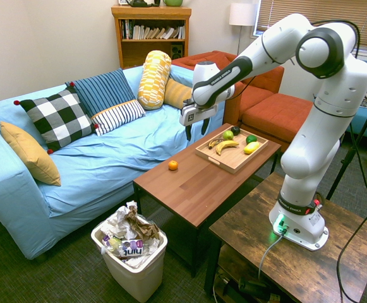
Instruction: Put the tangerine in the tray
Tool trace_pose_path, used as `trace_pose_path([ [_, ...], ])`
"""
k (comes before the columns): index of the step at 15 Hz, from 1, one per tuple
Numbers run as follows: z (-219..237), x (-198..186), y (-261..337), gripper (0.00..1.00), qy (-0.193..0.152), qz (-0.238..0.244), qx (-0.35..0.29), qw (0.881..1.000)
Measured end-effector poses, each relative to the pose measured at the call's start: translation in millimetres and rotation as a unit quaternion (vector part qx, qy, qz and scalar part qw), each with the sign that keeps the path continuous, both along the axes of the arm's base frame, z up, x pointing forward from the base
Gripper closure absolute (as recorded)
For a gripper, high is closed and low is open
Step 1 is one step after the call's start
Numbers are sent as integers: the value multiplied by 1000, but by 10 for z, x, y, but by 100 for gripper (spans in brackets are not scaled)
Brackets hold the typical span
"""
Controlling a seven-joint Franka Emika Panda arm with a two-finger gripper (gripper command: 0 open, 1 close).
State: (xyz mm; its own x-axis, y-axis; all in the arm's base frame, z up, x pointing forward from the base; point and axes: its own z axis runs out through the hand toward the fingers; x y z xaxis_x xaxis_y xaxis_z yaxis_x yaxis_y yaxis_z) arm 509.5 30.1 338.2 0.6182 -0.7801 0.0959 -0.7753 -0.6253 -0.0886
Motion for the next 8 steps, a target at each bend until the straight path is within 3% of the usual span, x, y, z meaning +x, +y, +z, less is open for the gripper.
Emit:
trace_pose_path([
  [3,-608,485,67,0,-4,-36,-7,999],
  [8,-1302,1183,174,0,1,-56,-18,998],
])
